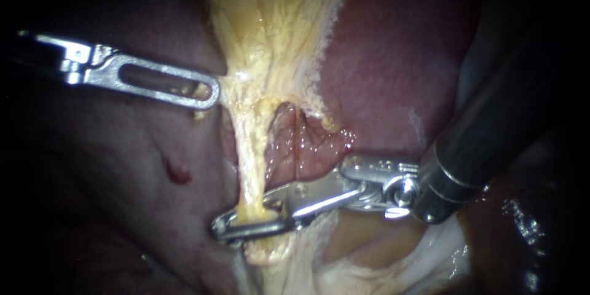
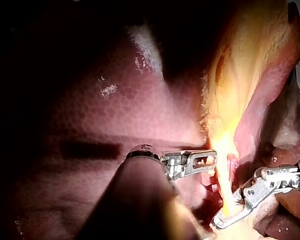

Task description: Going back second clip left tube

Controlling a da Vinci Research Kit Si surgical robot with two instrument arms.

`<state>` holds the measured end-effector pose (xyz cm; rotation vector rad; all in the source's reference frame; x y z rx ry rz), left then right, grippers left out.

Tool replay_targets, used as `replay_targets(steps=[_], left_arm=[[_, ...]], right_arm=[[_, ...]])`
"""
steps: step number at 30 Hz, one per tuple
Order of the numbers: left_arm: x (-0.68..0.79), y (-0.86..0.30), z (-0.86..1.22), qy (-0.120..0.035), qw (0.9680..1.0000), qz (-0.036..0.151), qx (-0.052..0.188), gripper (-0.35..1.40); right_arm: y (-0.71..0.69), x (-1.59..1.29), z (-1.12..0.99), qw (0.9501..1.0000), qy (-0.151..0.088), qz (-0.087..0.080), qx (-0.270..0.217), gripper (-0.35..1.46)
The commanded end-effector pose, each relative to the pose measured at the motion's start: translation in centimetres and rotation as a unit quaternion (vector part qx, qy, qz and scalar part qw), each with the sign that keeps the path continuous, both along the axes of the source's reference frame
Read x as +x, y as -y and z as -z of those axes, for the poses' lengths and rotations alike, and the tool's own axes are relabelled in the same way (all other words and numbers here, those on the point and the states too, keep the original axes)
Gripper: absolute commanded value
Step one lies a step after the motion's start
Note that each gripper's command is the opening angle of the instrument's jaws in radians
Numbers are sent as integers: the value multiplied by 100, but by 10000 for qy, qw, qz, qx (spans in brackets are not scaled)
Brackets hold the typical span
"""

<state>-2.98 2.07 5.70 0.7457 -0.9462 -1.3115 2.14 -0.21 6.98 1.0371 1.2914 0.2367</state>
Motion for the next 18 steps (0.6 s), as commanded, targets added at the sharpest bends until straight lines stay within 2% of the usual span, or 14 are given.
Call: replay_targets(steps=[1, 4, 11, 15, 18], left_arm=[[0, 0, 1, -1, 10000, -5, -2, -35], [-1, 1, 2, 7, 10000, -13, 3, -35], [-3, 1, 2, 0, 9980, -320, -538, -35], [-3, 1, 2, -10, 9965, -413, -722, -35], [-3, 1, 2, -13, 9960, -439, -775, -35]], right_arm=[[0, 0, 0, 10000, -1, 1, 1, -35], [1, -1, 0, 10000, -2, 2, 1, -35], [1, -1, 0, 10000, -4, 4, 1, -35], [1, -1, 1, 10000, -5, 5, 1, -35], [1, -1, 1, 10000, -5, 5, 1, -35]])
